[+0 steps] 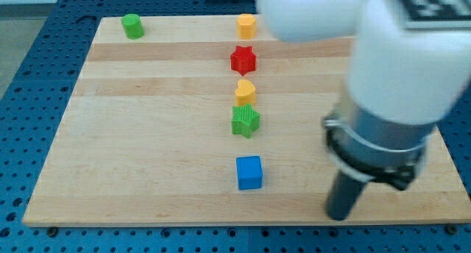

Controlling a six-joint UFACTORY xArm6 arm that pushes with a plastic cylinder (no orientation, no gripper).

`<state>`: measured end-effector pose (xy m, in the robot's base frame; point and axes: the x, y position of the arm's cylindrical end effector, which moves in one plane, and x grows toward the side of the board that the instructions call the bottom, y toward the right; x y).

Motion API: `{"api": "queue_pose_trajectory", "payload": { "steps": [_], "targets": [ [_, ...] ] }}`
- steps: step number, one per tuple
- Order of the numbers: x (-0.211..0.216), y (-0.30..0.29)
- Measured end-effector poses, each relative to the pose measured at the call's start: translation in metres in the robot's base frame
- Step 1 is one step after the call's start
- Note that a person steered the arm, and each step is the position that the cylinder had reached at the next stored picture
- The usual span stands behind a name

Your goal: Slide the blue triangle above the blue cube

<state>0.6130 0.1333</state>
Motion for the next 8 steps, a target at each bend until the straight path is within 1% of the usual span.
{"api": "queue_pose_trajectory", "payload": {
  "steps": [1, 2, 3, 5, 6, 7, 8],
  "targets": [
    [-0.025, 0.054],
    [-0.05, 0.082],
    [-0.066, 0.083],
    [-0.113, 0.078],
    [-0.094, 0.051],
    [-0.067, 0.048],
    [-0.068, 0.045]
  ]
}}
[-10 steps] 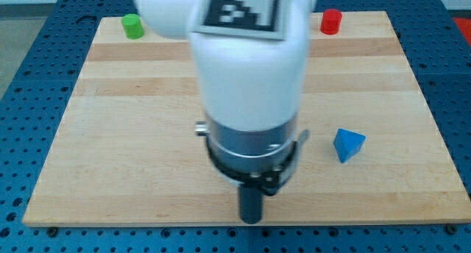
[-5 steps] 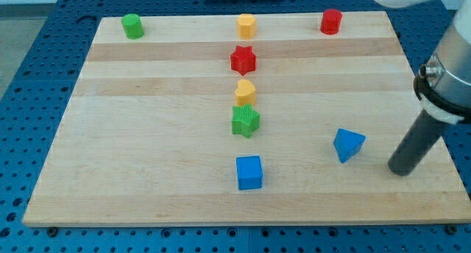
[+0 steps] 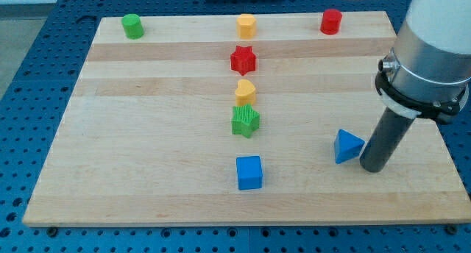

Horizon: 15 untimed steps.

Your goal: Slide the blue triangle above the blue cube

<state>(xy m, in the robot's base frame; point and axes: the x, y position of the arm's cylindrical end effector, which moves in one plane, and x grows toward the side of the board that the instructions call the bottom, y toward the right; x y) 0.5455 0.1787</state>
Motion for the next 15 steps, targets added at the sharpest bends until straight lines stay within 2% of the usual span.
{"api": "queue_pose_trajectory", "payload": {
  "steps": [3, 5, 12, 15],
  "targets": [
    [-0.029, -0.013],
    [-0.031, -0.051],
    [-0.043, -0.051],
    [-0.056, -0.074]
  ]
}}
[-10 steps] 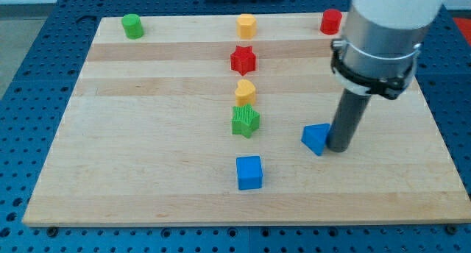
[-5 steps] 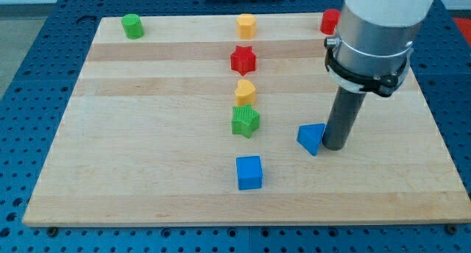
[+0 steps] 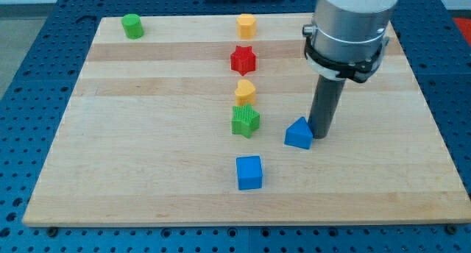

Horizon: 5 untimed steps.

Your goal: Slide the blue triangle above the blue cube

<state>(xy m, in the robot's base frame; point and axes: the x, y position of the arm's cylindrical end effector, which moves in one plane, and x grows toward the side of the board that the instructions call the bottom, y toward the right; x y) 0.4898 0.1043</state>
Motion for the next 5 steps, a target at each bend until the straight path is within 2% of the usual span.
{"api": "queue_pose_trajectory", "payload": {
  "steps": [5],
  "targets": [
    [0.022, -0.054]
  ]
}}
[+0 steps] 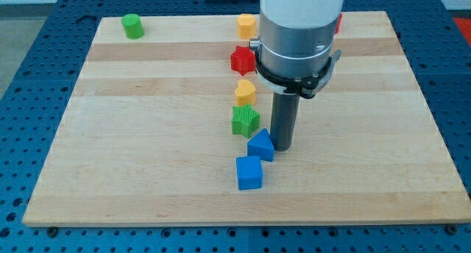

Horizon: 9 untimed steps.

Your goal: Slide the blue triangle above the blue cube

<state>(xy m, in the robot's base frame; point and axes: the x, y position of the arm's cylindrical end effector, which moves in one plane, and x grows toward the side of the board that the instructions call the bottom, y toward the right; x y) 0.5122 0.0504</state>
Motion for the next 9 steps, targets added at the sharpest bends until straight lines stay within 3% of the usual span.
{"api": "queue_pose_trajectory", "payload": {
  "steps": [2, 9],
  "targets": [
    [0.032, -0.013],
    [0.013, -0.024]
  ]
}}
